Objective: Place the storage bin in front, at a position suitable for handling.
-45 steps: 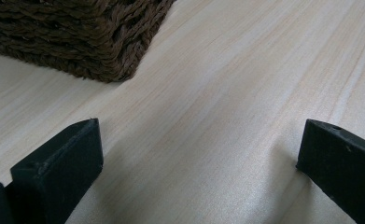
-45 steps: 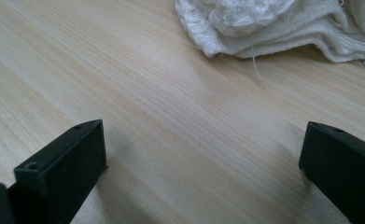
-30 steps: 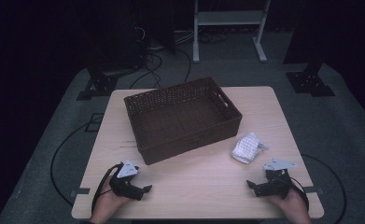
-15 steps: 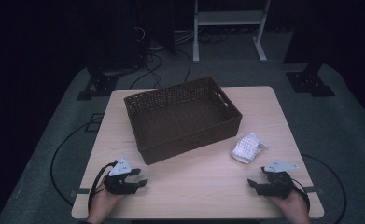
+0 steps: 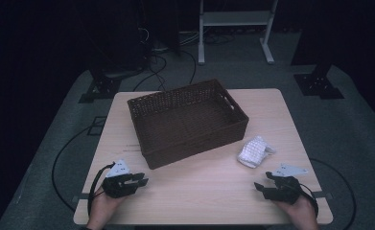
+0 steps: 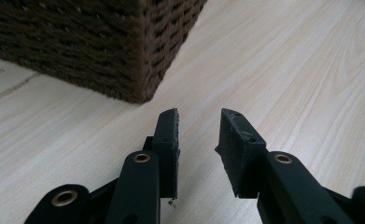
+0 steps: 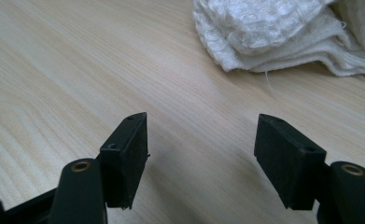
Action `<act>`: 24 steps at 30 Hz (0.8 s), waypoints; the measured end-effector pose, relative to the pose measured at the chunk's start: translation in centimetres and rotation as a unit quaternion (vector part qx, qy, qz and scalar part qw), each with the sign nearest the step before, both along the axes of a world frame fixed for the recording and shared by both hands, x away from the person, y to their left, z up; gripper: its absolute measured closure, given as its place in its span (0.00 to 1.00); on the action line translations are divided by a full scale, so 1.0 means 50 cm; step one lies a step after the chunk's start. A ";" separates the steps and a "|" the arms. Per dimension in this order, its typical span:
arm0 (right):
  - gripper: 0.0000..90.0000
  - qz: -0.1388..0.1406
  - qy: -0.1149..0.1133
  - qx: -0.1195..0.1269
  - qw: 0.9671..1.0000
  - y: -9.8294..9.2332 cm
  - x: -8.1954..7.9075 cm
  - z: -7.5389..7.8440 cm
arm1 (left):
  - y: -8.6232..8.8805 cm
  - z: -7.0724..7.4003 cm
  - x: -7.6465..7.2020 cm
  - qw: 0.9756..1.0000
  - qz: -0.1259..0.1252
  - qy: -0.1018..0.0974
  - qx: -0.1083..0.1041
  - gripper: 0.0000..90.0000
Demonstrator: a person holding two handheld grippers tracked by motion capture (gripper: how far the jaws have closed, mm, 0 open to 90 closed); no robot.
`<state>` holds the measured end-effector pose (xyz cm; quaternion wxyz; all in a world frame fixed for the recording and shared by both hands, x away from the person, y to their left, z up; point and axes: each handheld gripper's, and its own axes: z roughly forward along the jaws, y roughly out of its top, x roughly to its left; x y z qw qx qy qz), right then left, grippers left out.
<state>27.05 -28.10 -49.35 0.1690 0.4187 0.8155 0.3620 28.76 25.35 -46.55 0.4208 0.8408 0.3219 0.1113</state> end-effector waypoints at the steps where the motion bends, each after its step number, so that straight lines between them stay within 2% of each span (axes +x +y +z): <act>1: 0.38 0.000 0.000 0.000 1.000 0.000 0.000 -0.001 | 0.000 0.003 0.000 1.000 0.000 -0.001 -0.003 0.76; 12: 0.36 0.001 0.006 -0.001 1.000 0.000 0.002 -0.005 | -0.002 0.060 0.005 0.999 -0.003 -0.032 -0.007 0.71; 18: 0.32 0.005 0.006 -0.003 1.000 0.000 0.004 -0.010 | -0.012 0.102 0.014 0.998 -0.008 -0.061 -0.012 0.68; 24: 0.28 0.007 0.002 -0.002 1.000 0.001 0.004 -0.013 | -0.029 0.132 0.030 0.997 -0.015 -0.079 -0.015 0.64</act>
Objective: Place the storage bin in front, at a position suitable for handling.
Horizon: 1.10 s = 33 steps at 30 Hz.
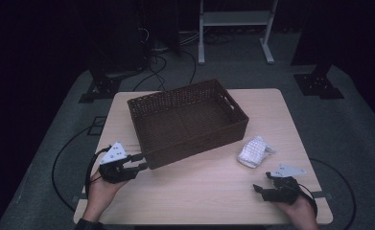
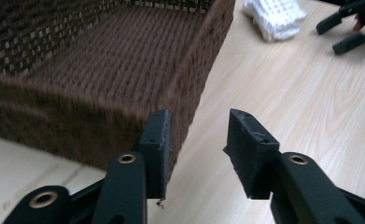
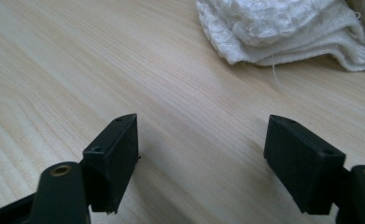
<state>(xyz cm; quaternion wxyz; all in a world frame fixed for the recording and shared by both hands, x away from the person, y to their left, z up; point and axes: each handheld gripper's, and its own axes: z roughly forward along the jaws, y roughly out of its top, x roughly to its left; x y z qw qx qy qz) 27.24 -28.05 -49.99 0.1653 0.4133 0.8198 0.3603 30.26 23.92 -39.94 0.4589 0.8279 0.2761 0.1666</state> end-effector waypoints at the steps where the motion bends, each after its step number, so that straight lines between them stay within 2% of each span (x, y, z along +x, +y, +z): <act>1: 0.27 0.002 -0.003 -0.001 1.000 0.001 0.000 -0.001 | -0.006 0.007 0.004 1.000 -0.001 -0.003 0.000 0.63; 3: 0.26 0.002 -0.003 -0.001 1.000 0.001 -0.001 -0.002 | -0.018 0.020 0.014 1.000 -0.007 -0.011 0.000 0.63; 11: 0.23 0.004 -0.009 -0.003 1.000 0.003 -0.002 -0.005 | -0.043 0.044 0.043 1.000 -0.019 -0.015 0.005 0.61; 13: 0.23 0.004 -0.009 -0.002 1.000 0.003 -0.002 -0.005 | -0.048 0.048 0.052 1.000 -0.022 -0.012 -0.001 0.60; 19: 0.21 0.002 -0.011 0.000 1.000 0.003 -0.002 -0.007 | -0.064 0.057 0.076 0.999 -0.032 -0.002 -0.002 0.57; 28: 0.20 0.003 -0.011 -0.001 1.000 0.004 -0.001 -0.007 | -0.101 0.071 0.111 0.998 -0.056 0.008 0.008 0.52; 33: 0.19 0.002 -0.009 0.001 1.000 0.004 0.000 -0.007 | -0.125 0.077 0.135 0.998 -0.066 0.006 0.011 0.51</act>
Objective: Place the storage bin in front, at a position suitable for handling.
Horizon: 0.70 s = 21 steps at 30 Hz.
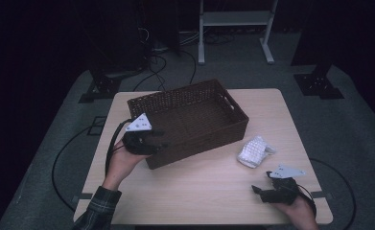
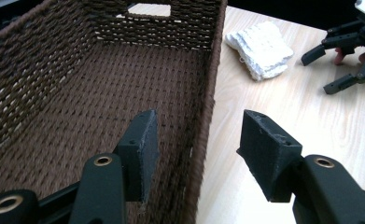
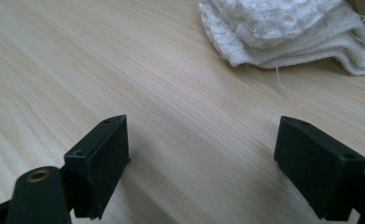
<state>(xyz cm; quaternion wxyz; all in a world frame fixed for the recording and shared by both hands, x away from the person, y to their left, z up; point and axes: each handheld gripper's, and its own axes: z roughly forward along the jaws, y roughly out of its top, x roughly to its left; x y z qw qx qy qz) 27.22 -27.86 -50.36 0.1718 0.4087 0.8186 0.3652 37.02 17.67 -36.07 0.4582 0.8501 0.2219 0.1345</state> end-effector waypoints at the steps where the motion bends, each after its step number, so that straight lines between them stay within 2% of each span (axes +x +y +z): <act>1: 0.19 0.000 0.000 0.000 1.000 0.000 0.000 0.000 | -0.004 0.001 0.005 1.000 -0.002 0.000 0.001 0.50; 14: 0.17 0.005 0.000 -0.004 1.000 0.001 0.001 0.000 | -0.075 0.006 0.059 0.999 -0.030 0.021 0.010 0.48; 18: 0.16 0.004 -0.001 -0.003 1.000 0.001 0.002 -0.001 | -0.097 0.010 0.073 0.999 -0.038 0.022 0.019 0.46; 21: 0.16 0.004 0.000 -0.004 1.000 0.001 0.003 -0.001 | -0.116 0.013 0.080 0.999 -0.045 0.016 0.015 0.46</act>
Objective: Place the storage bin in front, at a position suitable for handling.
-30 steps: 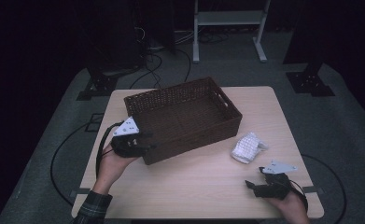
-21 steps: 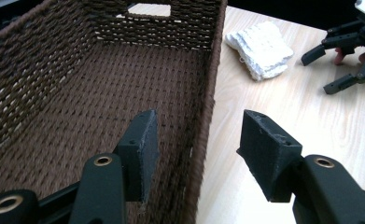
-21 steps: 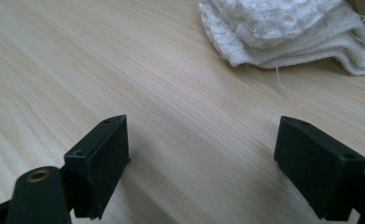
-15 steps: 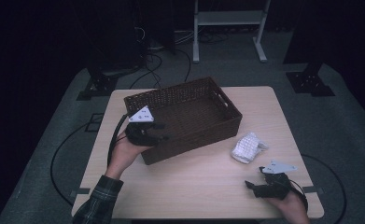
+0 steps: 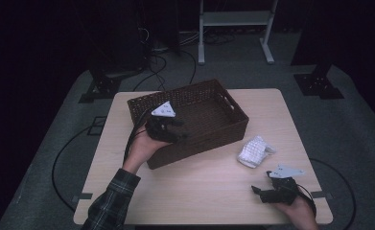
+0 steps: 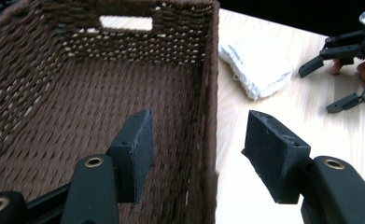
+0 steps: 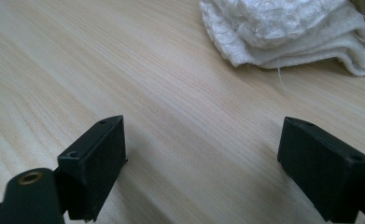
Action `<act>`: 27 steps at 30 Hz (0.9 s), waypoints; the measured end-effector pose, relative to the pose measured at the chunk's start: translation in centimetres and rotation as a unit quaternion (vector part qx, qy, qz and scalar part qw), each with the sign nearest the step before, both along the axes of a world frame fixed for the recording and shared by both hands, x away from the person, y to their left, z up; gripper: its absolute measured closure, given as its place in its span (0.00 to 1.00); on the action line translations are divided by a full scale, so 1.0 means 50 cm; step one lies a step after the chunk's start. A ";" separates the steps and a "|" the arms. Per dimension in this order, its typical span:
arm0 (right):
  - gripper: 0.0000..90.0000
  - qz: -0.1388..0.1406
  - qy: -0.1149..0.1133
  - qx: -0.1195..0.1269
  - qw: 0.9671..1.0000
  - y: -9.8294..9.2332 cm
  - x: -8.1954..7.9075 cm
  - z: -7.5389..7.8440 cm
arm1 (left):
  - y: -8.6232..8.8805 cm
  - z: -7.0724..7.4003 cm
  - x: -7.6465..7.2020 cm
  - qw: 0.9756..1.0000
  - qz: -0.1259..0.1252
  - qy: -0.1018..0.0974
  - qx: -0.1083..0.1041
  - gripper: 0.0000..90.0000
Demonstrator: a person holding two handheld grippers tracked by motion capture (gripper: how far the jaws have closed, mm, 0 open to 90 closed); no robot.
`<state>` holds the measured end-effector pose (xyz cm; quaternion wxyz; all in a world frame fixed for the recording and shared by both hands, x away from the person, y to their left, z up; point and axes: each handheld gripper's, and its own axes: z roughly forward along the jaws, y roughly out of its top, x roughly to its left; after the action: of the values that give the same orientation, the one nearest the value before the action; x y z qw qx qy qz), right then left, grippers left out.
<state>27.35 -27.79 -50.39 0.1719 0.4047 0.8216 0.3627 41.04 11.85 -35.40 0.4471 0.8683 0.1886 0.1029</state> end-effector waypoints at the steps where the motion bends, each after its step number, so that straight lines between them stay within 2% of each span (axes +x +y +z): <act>1: 0.16 0.000 0.000 0.000 1.000 0.000 0.000 0.000 | -0.007 0.001 0.003 1.000 -0.002 0.001 0.002 0.46; 8: 0.16 0.000 0.000 -0.001 1.000 0.000 0.000 0.000 | -0.054 -0.004 0.023 1.000 -0.016 0.006 0.013 0.47; 16: 0.16 0.000 0.001 0.000 1.000 0.000 0.000 0.000 | -0.104 -0.020 0.046 0.999 -0.028 0.011 0.015 0.47; 19: 0.15 0.000 0.001 -0.001 1.000 0.000 0.000 0.000 | -0.123 -0.033 0.058 0.999 -0.035 0.021 0.015 0.49; 22: 0.15 0.000 0.001 -0.001 1.000 0.000 0.000 0.000 | -0.136 -0.047 0.068 0.999 -0.035 0.029 0.023 0.52; 25: 0.15 0.000 0.001 -0.001 1.000 0.000 0.000 0.000 | -0.149 -0.051 0.077 0.998 -0.038 0.037 0.045 0.53; 27: 0.15 0.001 0.001 -0.001 1.000 0.000 0.001 0.000 | -0.154 -0.052 0.081 0.997 -0.040 0.040 0.052 0.55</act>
<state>27.37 -27.80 -50.39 0.1716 0.4043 0.8222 0.3620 45.11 4.15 -38.00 0.3973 0.9006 0.1658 0.0600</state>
